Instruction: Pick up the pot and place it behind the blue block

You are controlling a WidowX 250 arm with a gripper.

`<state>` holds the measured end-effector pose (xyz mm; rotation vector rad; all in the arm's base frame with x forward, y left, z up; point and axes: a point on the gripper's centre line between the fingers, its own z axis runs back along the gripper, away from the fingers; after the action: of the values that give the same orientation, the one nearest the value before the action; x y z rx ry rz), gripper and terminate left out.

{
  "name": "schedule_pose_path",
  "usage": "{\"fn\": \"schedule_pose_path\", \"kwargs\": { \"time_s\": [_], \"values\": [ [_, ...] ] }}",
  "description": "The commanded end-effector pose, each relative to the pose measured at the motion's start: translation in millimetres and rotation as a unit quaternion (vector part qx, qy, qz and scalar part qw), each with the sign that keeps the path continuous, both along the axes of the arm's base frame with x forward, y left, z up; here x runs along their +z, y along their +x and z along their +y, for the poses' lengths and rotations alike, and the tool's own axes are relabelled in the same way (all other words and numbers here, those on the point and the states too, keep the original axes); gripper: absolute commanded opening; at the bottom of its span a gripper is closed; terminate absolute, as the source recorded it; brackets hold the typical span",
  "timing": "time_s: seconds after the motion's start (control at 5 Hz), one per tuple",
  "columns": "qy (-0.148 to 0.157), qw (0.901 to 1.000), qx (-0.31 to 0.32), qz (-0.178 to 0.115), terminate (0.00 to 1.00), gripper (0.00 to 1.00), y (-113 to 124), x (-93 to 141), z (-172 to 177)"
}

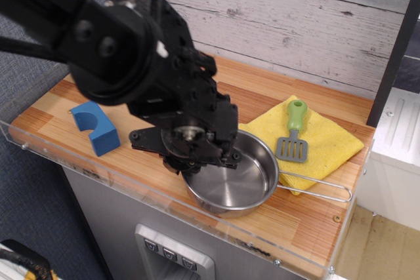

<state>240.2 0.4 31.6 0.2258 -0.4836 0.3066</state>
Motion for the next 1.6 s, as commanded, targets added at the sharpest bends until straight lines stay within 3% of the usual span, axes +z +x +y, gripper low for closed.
{"fn": "schedule_pose_path", "kwargs": {
  "time_s": [0.0, 0.4, 0.8, 1.4],
  "values": [
    [-0.02, 0.997, -0.041, -0.063, 0.0, 0.0, 7, 47, -23],
    [-0.033, 0.9913, -0.03, -0.124, 0.0, 0.0, 17, 92, -19],
    [-0.029, 0.9868, 0.014, -0.159, 0.0, 0.0, 37, 118, 13],
    [-0.008, 0.982, 0.067, -0.176, 0.0, 0.0, 71, 139, 69]
  ]
}}
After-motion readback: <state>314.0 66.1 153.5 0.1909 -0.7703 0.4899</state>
